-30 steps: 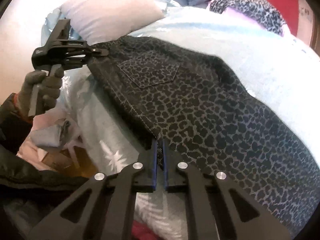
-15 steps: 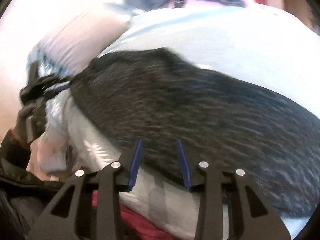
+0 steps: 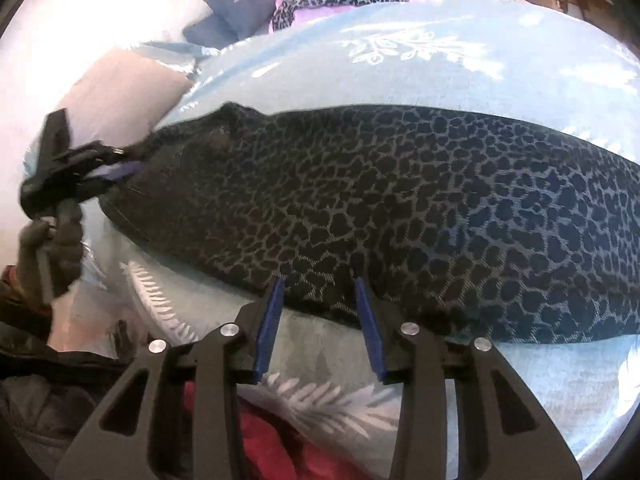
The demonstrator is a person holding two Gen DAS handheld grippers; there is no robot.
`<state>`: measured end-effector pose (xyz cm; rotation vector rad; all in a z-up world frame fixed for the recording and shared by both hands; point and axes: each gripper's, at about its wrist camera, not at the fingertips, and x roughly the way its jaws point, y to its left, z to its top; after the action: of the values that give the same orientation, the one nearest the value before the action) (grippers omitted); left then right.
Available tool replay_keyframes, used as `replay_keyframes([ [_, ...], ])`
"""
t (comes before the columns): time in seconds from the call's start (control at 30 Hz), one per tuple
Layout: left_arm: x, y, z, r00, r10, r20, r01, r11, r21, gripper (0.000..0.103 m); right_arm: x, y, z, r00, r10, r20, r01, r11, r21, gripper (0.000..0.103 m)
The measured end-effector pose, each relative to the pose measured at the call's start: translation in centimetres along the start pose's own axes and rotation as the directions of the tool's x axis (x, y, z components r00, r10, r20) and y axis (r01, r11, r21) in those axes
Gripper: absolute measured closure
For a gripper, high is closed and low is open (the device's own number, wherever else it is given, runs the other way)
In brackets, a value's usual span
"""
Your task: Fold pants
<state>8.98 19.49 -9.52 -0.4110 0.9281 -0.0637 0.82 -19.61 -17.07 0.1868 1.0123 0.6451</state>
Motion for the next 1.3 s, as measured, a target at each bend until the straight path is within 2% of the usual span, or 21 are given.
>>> replay_keyframes([
  [0.1, 1.5, -4.2, -0.3, 0.999, -0.028, -0.023, 0.029, 0.996, 0.082, 0.054, -2.4, -2.3, -0.1, 0.998, 0.012, 0.062, -0.017, 0.997, 0.078, 0.064],
  [0.17, 2.1, -6.3, -0.5, 0.998, -0.054, -0.03, 0.057, 0.991, 0.119, 0.047, -4.4, -4.2, 0.0, 0.991, -0.046, 0.122, 0.03, 0.991, 0.132, 0.064],
  [0.27, 3.4, -8.7, -0.8, 0.995, -0.084, -0.059, 0.092, 0.984, 0.15, 0.046, -7.8, -8.3, -0.1, 0.964, -0.174, 0.202, 0.124, 0.963, 0.239, 0.064],
  [0.3, 3.9, -9.6, -1.0, 0.994, -0.087, -0.069, 0.097, 0.983, 0.159, 0.046, -8.8, -9.5, -0.2, 0.95, -0.221, 0.219, 0.158, 0.949, 0.273, 0.064],
  [0.4, 5.1, -11.4, -1.8, 0.99, -0.098, -0.102, 0.115, 0.977, 0.179, 0.046, -12.6, -14.3, -0.6, 0.892, -0.369, 0.262, 0.253, 0.887, 0.386, 0.064],
  [0.43, 5.5, -12.0, -2.0, 0.989, -0.1, -0.11, 0.119, 0.975, 0.186, 0.046, -14.2, -16.1, -0.7, 0.865, -0.42, 0.275, 0.282, 0.859, 0.427, 0.064],
  [0.53, 6.6, -13.6, -2.9, 0.986, -0.095, -0.14, 0.123, 0.969, 0.212, 0.046, -17.3, -20.3, -0.8, 0.805, -0.517, 0.291, 0.333, 0.799, 0.501, 0.064],
  [0.67, 7.7, -15.2, -3.7, 0.98, -0.097, -0.176, 0.135, 0.966, 0.22, 0.046, -19.1, -24.3, -0.3, 0.761, -0.586, 0.279, 0.39, 0.756, 0.525, 0.064],
  [0.77, 8.2, -16.2, -4.0, 0.977, -0.094, -0.19, 0.138, 0.963, 0.233, 0.046, -20.0, -27.1, -0.2, 0.758, -0.594, 0.27, 0.398, 0.749, 0.53, 0.064],
  [0.83, 8.5, -16.7, -4.1, 0.977, -0.087, -0.195, 0.135, 0.961, 0.243, 0.046, -19.4, -28.5, 0.8, 0.773, -0.578, 0.262, 0.389, 0.757, 0.525, 0.064],
  [1.0, 9.2, -17.6, -4.2, 0.975, -0.07, -0.21, 0.123, 0.96, 0.25, 0.046, -17.5, -31.1, 1.7, 0.79, -0.573, 0.217, 0.394, 0.746, 0.537, 0.064],
  [1.07, 9.4, -17.8, -4.2, 0.975, -0.064, -0.211, 0.118, 0.959, 0.256, 0.046, -17.6, -31.3, 1.6, 0.783, -0.579, 0.227, 0.39, 0.742, 0.545, 0.064],
  [1.13, 9.6, -18.0, -4.3, 0.975, -0.059, -0.215, 0.116, 0.958, 0.264, 0.046, -18.0, -31.3, 1.8, 0.758, -0.612, 0.225, 0.419, 0.722, 0.551, 0.064],
  [1.17, 9.7, -18.2, -4.3, 0.974, -0.056, -0.219, 0.115, 0.957, 0.267, 0.046, -18.1, -31.4, 1.8, 0.755, -0.615, 0.227, 0.42, 0.72, 0.552, 0.064],
  [1.2, 9.9, -18.2, -4.4, 0.973, -0.055, -0.222, 0.115, 0.956, 0.268, 0.046, -18.2, -31.6, 1.7, 0.759, -0.61, 0.229, 0.413, 0.722, 0.555, 0.064],
  [1.27, 10.2, -18.5, -4.4, 0.971, -0.054, -0.231, 0.117, 0.956, 0.269, 0.046, -17.9, -31.8, 1.7, 0.787, -0.573, 0.23, 0.386, 0.747, 0.541, 0.064],
  [1.3, 10.4, -18.6, -4.5, 0.97, -0.056, -0.237, 0.12, 0.956, 0.268, 0.046, -17.8, -31.6, 1.7, 0.791, -0.567, 0.23, 0.387, 0.754, 0.531, 0.064],
])
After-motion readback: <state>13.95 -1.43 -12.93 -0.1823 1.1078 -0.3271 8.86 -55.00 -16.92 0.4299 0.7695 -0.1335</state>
